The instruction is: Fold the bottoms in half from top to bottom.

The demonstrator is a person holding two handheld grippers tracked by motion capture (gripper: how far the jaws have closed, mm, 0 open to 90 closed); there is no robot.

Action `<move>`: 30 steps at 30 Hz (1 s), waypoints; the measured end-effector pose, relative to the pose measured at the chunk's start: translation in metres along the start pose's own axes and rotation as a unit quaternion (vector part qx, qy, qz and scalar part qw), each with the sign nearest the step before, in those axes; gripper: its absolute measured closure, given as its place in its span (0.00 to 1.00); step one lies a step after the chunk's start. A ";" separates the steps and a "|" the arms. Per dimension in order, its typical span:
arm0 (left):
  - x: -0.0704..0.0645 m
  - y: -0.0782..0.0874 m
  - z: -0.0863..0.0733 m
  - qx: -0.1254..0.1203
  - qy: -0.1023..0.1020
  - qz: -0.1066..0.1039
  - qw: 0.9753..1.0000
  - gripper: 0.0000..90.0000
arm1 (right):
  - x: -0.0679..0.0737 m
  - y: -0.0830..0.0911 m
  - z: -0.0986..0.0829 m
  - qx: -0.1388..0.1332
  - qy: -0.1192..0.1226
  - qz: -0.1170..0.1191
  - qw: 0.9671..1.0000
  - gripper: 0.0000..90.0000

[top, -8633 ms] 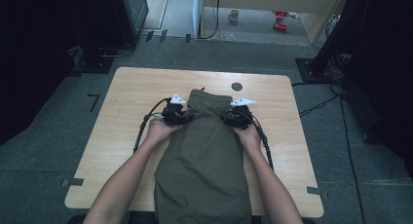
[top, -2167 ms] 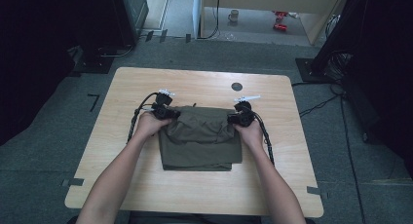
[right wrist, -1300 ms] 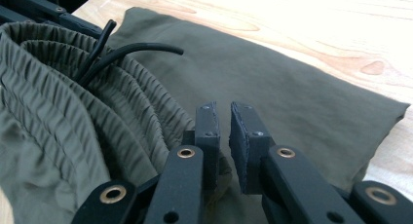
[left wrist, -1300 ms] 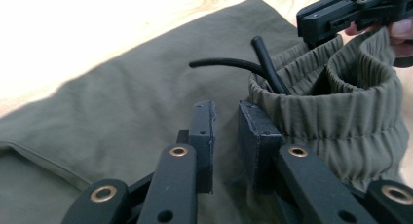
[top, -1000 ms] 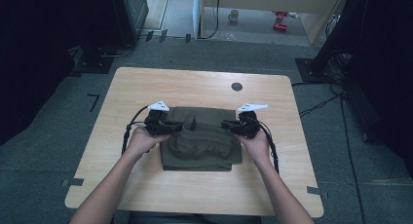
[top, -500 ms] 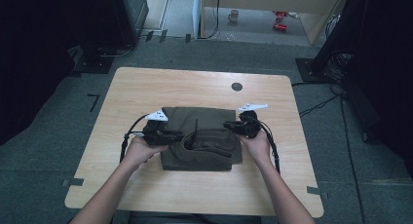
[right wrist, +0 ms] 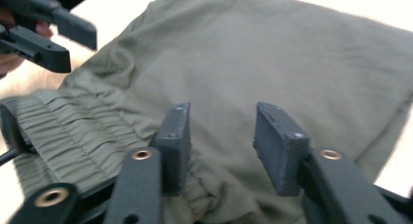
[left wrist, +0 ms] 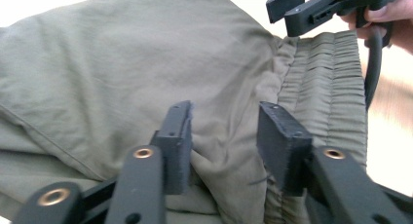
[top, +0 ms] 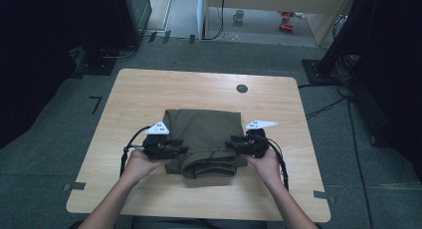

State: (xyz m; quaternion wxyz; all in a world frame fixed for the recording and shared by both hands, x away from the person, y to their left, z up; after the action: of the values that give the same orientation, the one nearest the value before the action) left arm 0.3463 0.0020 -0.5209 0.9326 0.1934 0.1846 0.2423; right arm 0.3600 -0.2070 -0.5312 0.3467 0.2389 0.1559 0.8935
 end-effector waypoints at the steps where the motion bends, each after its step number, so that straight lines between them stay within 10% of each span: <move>1: -0.003 0.000 -0.002 0.001 -0.008 0.001 1.000 0.61 | 0.003 0.001 -0.003 0.000 0.010 0.000 1.000 0.60; 12: -0.014 0.001 -0.032 0.041 -0.031 0.013 0.999 0.43 | 0.029 0.003 -0.035 0.036 0.117 -0.023 0.992 0.41; 30: -0.013 0.007 -0.038 0.031 0.013 0.022 0.999 0.41 | 0.030 0.006 -0.045 0.013 0.085 -0.026 0.996 0.48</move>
State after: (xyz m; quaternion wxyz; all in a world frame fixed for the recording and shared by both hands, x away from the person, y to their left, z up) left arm 0.3163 0.0114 -0.5465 0.9181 0.2226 0.2002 0.2597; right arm 0.3129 -0.1951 -0.5570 0.3518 0.1623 0.2022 0.8994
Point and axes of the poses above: each handheld gripper's, and its own axes: y roughly backward along the jaws, z roughly out of its top, x roughly to its left, the point moved 9 cm from there along -y, roughly forward along the jaws, and after that the axes turned 10 degrees about -x, right-handed, at the moved point
